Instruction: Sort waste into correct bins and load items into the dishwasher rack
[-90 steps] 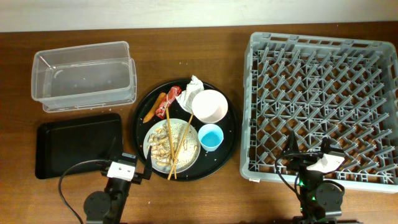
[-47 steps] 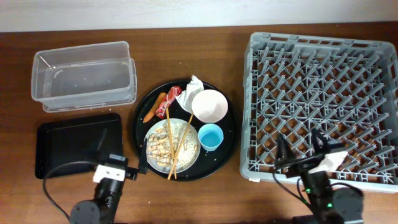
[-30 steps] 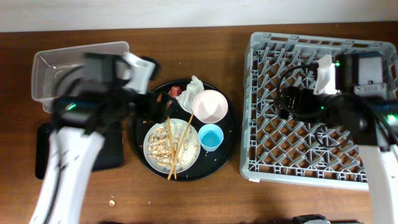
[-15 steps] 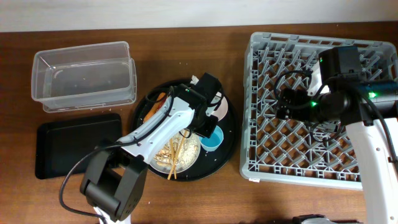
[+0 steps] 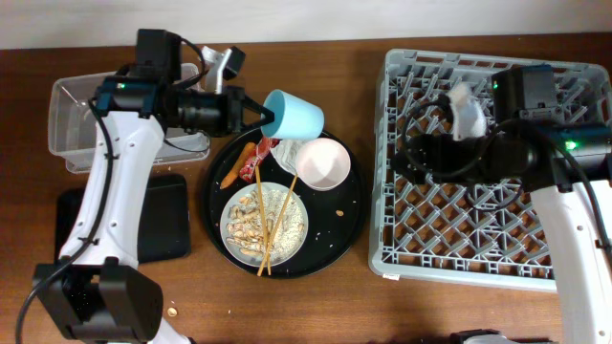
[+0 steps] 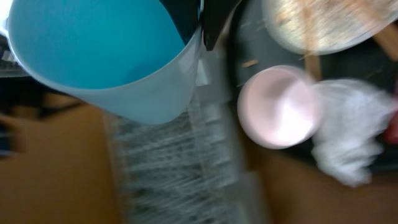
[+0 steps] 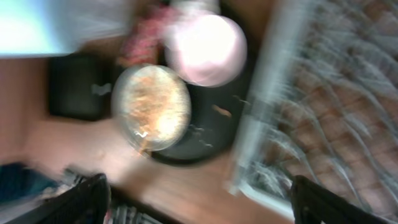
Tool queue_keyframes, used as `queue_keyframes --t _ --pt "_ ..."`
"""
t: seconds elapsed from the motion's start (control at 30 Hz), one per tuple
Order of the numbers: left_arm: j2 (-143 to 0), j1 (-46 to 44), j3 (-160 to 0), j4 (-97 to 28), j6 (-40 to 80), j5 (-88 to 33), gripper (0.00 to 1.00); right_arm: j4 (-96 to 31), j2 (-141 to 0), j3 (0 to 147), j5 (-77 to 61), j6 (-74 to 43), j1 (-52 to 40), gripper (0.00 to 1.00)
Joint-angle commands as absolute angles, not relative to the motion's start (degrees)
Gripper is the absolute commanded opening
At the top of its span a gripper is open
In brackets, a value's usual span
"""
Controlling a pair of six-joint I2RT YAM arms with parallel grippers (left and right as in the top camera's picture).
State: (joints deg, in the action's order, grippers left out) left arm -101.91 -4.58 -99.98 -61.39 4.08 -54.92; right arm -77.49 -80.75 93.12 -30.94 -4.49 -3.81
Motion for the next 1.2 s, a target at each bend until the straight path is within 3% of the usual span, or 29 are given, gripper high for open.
queue_keyframes --t 0.0,0.1,0.23,0.33,0.5,0.57,0.63,0.73,0.77,0.8,0.83,0.9,0.93,1.03,1.17 --pt "-102.4 -4.0 -100.3 -61.2 1.7 -77.4 0.00 -70.0 -80.8 93.1 -60.5 5.6 -4.1 0.91" --pt "-102.4 -4.9 -100.3 -61.3 1.7 -80.2 0.00 -61.8 -80.8 93.1 -67.1 4.8 -6.8 0.90" --pt "-102.4 -7.8 -100.3 -61.3 1.7 -83.3 0.01 -52.4 -81.0 93.1 -54.8 -1.0 -13.9 0.90" --pt "-102.4 -8.6 -100.3 -61.5 1.7 -87.5 0.01 -50.7 -81.1 93.1 -44.9 -3.5 -15.8 0.90" --pt "-102.4 -8.6 -100.3 -61.7 1.8 -90.2 0.00 -50.4 -83.2 93.1 -48.7 -2.8 -15.8 0.90" --pt "-102.4 -8.6 -100.3 -61.7 1.7 -90.2 0.00 -47.6 -83.4 93.1 -65.2 4.3 -15.8 0.86" --pt "-102.4 -8.6 -100.3 -61.7 1.7 -90.2 0.01 -47.1 -83.4 93.1 -66.0 4.1 -15.8 0.79" --pt "-102.4 -8.9 -100.3 -61.7 1.7 -89.8 0.01 -47.1 -83.4 93.1 -65.6 4.0 -15.8 0.57" --pt "-102.4 -9.1 -100.3 -61.7 1.7 -88.6 0.16 -47.2 -83.4 93.1 -64.2 3.9 -15.8 0.53" --pt "-102.4 -9.1 -100.3 -61.7 1.7 -87.6 0.74 -47.4 -83.1 93.1 -60.7 2.5 -15.7 0.52" --pt "-102.4 -9.1 -100.3 -61.7 1.7 -84.3 0.99 -49.1 -81.3 93.1 -51.6 2.0 -15.5 0.52" --pt "-102.4 -8.2 -100.3 -61.7 1.7 -70.4 0.99 -54.7 -75.0 93.3 -38.2 -2.5 -10.7 0.52" --pt "-102.4 -7.2 -100.3 -61.7 1.7 -64.4 0.99 -62.2 -69.7 93.3 -27.0 -8.5 -2.4 0.50" --pt "-102.4 -6.5 -100.3 -61.7 1.7 -61.4 0.99 -80.4 -66.7 93.3 -5.7 -12.9 19.3 0.50" --pt "-102.4 -6.5 -100.3 -62.0 1.7 -61.0 0.99 -88.0 -76.3 93.2 -3.6 -15.6 28.9 0.50"
